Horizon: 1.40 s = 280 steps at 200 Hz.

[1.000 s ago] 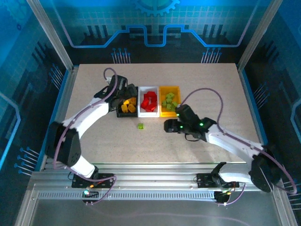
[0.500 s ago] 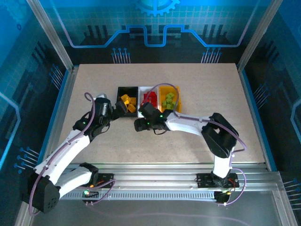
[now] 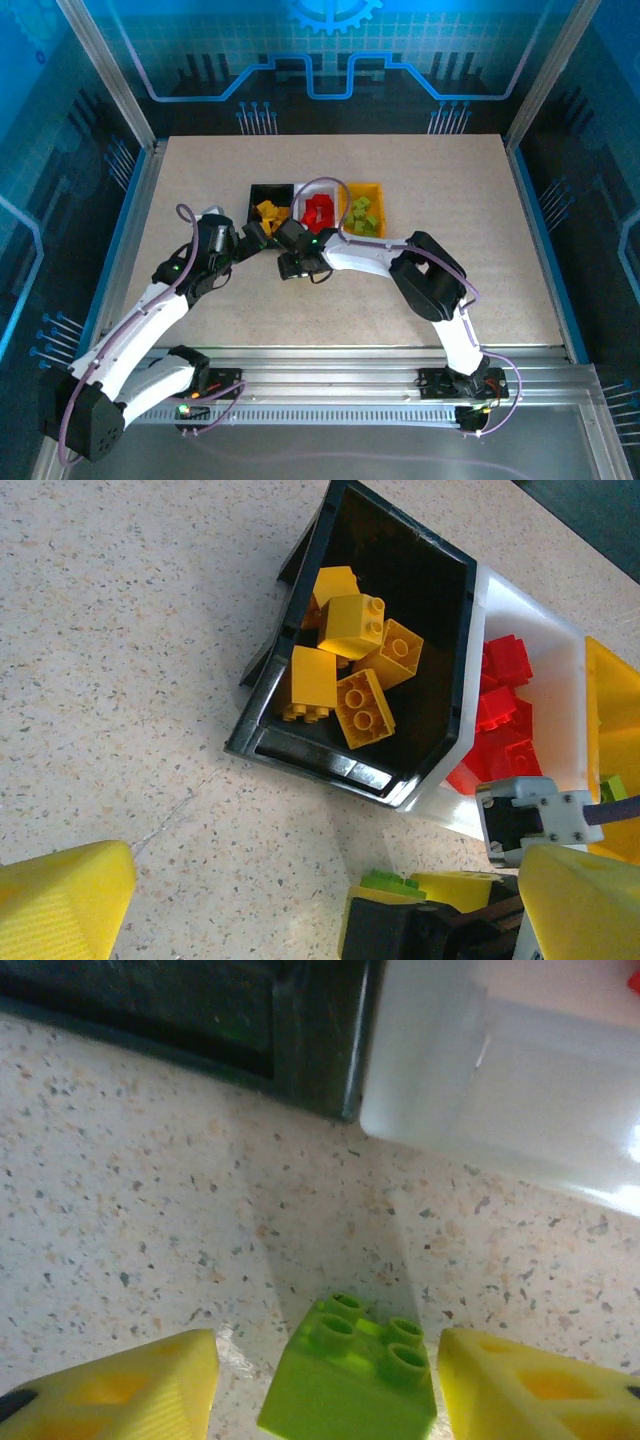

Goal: Sort the legos into containers by color

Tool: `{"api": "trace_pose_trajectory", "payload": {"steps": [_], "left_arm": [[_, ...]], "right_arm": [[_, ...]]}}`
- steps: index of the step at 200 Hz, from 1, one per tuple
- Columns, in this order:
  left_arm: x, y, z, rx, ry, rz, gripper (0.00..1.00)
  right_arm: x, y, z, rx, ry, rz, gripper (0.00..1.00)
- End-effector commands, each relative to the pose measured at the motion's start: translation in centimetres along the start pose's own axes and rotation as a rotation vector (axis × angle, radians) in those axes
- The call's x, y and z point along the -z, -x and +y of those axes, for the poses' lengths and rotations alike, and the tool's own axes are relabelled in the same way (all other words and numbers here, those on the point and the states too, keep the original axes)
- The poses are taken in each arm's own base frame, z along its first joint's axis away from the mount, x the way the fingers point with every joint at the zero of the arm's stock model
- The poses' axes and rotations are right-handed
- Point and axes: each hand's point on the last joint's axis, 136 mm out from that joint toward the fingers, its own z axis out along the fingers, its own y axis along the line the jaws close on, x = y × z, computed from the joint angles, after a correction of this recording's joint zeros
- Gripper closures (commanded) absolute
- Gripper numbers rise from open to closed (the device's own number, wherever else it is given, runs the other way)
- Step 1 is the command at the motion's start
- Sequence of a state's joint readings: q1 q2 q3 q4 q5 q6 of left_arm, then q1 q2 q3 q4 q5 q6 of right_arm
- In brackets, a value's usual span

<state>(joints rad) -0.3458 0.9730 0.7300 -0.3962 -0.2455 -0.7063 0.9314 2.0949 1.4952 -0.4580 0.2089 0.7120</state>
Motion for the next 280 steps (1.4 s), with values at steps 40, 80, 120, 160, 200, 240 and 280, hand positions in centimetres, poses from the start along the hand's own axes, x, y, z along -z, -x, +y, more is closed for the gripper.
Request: {"api": "trace_pose_trajectory", "payload": {"steps": [40,80,120,160,200,240,280], "left_arm": [[0.1,-0.7,0.8,0.003,0.017,0.018,0.01],[0.0,-0.9,0.7,0.004,0.011,0.029,0.01],[-0.8,-2.1,0.7,0.025,-0.005,0.070,0.01],[-1.3,-3.0,0.8,0.037,-0.006,0.101,0.01],[-1.2,-3.1,0.7,0.040,-0.011,0.112,0.01],[-1.2,-3.2,0.6,0.040,-0.016,0.120,0.01],[-1.3,-3.5,0.5,0.035,-0.023,0.131,0.01]], "right_arm": [[1.6,0.5,-0.2,0.020,-0.028,-0.037,0.63],[8.4,1.9,-1.1,0.019,0.033,-0.184,0.67],[13.7,3.9,-7.5,-0.035,-0.036,-0.278,0.67],[12.3,7.4,-14.5,-0.145,-0.091,-0.253,0.66],[8.7,10.9,-16.6,-0.165,-0.094,-0.191,0.66],[6.6,13.6,-16.7,-0.200,-0.045,-0.200,0.62],[5.7,15.4,-16.5,-0.238,0.051,-0.229,0.43]]}}
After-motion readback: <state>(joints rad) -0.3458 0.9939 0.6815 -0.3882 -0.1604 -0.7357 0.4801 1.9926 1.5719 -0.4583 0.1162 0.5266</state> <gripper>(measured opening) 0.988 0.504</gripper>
